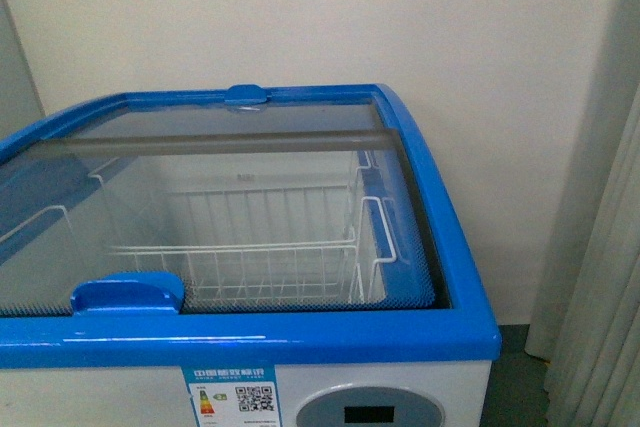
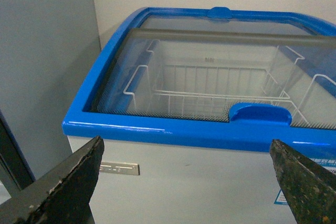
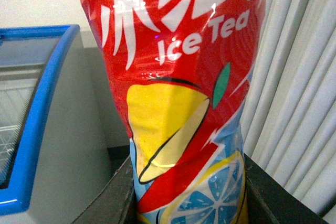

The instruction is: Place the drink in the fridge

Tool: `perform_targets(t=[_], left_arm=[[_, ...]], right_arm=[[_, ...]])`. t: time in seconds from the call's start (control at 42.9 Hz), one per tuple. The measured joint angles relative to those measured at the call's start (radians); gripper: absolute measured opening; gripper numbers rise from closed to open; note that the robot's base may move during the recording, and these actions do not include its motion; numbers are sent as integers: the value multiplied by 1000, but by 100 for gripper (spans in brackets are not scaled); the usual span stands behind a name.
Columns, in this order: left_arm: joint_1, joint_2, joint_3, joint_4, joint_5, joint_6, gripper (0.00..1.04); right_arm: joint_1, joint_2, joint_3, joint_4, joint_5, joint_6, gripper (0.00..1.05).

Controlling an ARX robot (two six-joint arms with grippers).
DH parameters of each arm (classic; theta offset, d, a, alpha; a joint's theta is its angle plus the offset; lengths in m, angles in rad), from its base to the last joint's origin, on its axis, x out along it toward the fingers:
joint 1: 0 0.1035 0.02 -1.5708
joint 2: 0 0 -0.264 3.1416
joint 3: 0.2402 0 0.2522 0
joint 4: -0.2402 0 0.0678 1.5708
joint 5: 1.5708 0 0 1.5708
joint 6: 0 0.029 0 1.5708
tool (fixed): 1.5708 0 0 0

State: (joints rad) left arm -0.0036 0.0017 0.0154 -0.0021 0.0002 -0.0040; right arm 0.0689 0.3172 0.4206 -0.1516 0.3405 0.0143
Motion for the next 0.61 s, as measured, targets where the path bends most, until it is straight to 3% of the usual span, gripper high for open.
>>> perform_targets(t=[0.28, 0.326, 0.42, 0.49, 0.606], left_arm=[[2, 3, 0, -1, 5, -3, 97], [42, 64, 31, -71, 132, -62, 97], [94, 243, 52, -3, 261, -78, 97], [136, 457, 81, 188, 381, -17, 97], [209, 865, 182, 505, 563, 256, 97]], right_arm=[[0, 0, 0, 0, 0, 0, 37], [0, 0, 0, 0, 0, 0, 37], [0, 0, 0, 0, -3, 0, 37], [1, 0, 0, 0, -3, 0, 37], [1, 0, 0, 0, 0, 0, 37]])
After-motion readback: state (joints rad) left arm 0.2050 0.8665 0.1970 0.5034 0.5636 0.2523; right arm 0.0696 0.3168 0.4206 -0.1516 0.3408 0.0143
